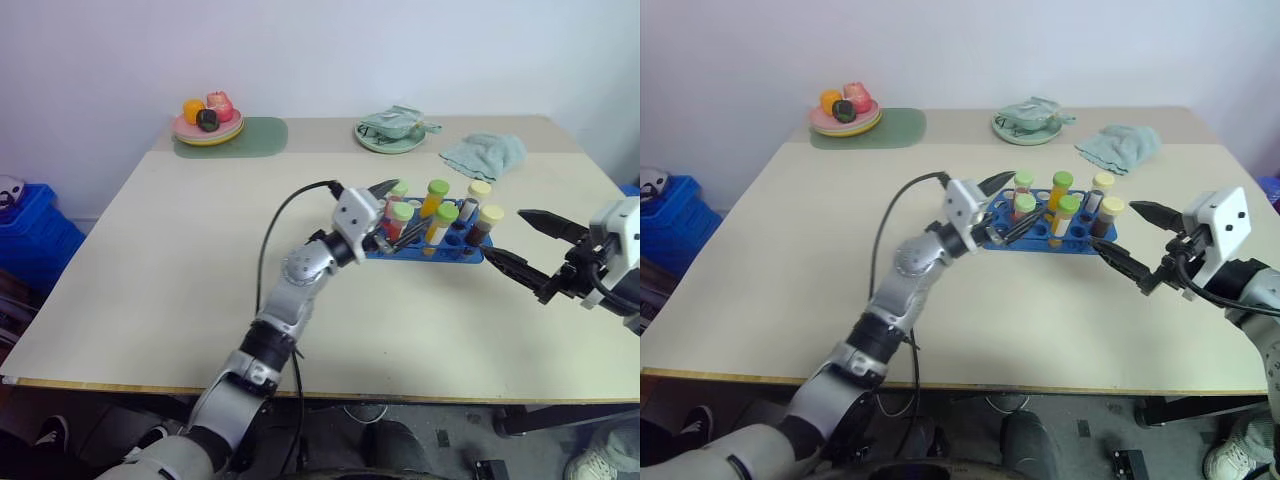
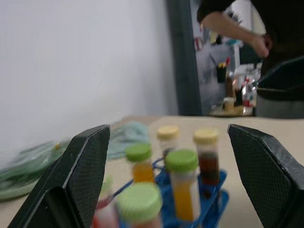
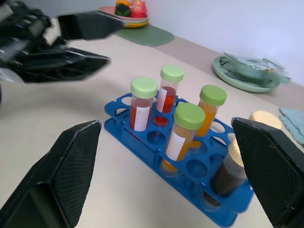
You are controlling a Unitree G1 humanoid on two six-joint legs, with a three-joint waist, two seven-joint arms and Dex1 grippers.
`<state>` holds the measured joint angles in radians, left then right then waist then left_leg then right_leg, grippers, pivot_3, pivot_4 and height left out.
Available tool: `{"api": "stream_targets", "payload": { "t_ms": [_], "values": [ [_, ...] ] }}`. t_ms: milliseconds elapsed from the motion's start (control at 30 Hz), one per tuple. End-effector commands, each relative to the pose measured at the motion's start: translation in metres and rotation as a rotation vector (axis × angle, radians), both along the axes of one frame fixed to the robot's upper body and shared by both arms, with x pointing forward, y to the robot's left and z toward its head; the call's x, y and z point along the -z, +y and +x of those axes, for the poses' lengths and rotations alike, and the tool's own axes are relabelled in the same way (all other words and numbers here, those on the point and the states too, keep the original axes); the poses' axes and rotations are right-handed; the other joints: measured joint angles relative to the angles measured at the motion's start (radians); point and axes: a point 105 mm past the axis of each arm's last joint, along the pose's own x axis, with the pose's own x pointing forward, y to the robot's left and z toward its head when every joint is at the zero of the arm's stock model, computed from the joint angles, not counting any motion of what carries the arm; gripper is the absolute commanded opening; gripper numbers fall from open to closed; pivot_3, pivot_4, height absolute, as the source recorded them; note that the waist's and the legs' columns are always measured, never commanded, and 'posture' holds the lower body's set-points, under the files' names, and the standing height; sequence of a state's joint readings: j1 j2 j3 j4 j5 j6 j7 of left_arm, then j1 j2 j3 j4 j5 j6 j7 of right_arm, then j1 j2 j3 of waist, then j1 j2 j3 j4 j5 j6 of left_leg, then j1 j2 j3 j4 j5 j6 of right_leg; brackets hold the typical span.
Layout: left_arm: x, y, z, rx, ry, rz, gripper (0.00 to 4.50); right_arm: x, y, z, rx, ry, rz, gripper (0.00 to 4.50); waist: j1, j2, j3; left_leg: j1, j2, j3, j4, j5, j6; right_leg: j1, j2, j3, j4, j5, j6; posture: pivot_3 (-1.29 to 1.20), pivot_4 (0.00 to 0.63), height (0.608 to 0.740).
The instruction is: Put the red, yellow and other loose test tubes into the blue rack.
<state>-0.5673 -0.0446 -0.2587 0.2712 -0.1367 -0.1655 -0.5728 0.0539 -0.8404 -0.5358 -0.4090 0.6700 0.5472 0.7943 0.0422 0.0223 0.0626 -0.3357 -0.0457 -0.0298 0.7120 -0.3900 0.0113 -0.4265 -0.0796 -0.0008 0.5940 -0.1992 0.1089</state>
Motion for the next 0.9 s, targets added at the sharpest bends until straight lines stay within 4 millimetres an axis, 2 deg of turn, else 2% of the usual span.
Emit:
{"api": "stream_targets", "payload": {
  "t_ms": [33, 133, 333, 467, 533, 733, 900],
  "values": [
    [-0.017, 0.035, -0.013, -0.006, -0.033, 0.010, 4.03, -0.009, 0.003, 0.001, -0.019, -0.056, -0.005, 4.50, 0.000, 0.001, -0.001, 0.000, 0.000, 0.000, 0.000, 0.000, 0.000, 0.000, 0.000, 0.000, 0.000, 0.000, 0.000, 0.00, 0.000, 0.740],
    [-0.010, 0.073, -0.021, -0.011, 0.028, 0.075, 4.03, -0.007, 0.002, 0.001, -0.022, -0.055, -0.005, 4.50, -0.002, 0.002, -0.004, -0.001, 0.001, 0.000, 0.000, 0.000, 0.000, -0.001, -0.001, 0.001, 0.001, 0.000, 0.000, 0.00, 0.000, 0.740],
    [-0.003, 0.131, -0.041, 0.071, 0.134, 0.177, 4.03, 0.000, 0.009, -0.005, -0.090, -0.023, -0.012, 4.50, 0.002, 0.002, -0.009, -0.001, 0.002, -0.001, 0.000, 0.000, 0.000, -0.001, -0.001, 0.000, 0.001, 0.000, 0.000, 0.00, 0.000, 0.740],
    [0.017, 0.168, -0.057, 0.125, 0.185, 0.318, 4.03, 0.008, 0.008, -0.010, -0.117, 0.021, -0.027, 4.50, -0.004, 0.003, -0.014, -0.001, 0.000, 0.000, 0.000, 0.000, 0.001, -0.001, 0.000, 0.000, 0.001, 0.000, 0.000, 0.00, 0.000, 0.740],
    [0.018, 0.185, -0.063, 0.159, 0.181, 0.361, 4.03, 0.010, 0.010, -0.011, -0.129, 0.033, -0.028, 4.50, -0.003, 0.003, -0.015, 0.000, 0.000, 0.000, -0.001, 0.000, 0.001, -0.001, 0.000, 0.000, 0.001, 0.000, -0.001, 0.00, 0.000, 0.740],
    [0.016, 0.230, -0.061, 0.174, 0.166, 0.428, 4.03, 0.019, 0.013, -0.014, -0.159, 0.071, -0.024, 4.50, -0.002, 0.001, -0.017, 0.000, -0.001, 0.000, -0.001, -0.001, 0.001, 0.000, 0.000, 0.000, 0.001, 0.000, -0.001, 0.00, 0.000, 0.740],
    [0.016, 0.259, -0.059, 0.154, 0.153, 0.441, 4.03, 0.023, 0.011, -0.017, -0.166, 0.091, -0.032, 4.50, -0.002, -0.001, -0.019, 0.000, -0.001, 0.000, -0.001, -0.001, 0.001, 0.000, 0.000, 0.000, 0.001, 0.000, -0.001, 0.00, 0.000, 0.740]
  ]
}}
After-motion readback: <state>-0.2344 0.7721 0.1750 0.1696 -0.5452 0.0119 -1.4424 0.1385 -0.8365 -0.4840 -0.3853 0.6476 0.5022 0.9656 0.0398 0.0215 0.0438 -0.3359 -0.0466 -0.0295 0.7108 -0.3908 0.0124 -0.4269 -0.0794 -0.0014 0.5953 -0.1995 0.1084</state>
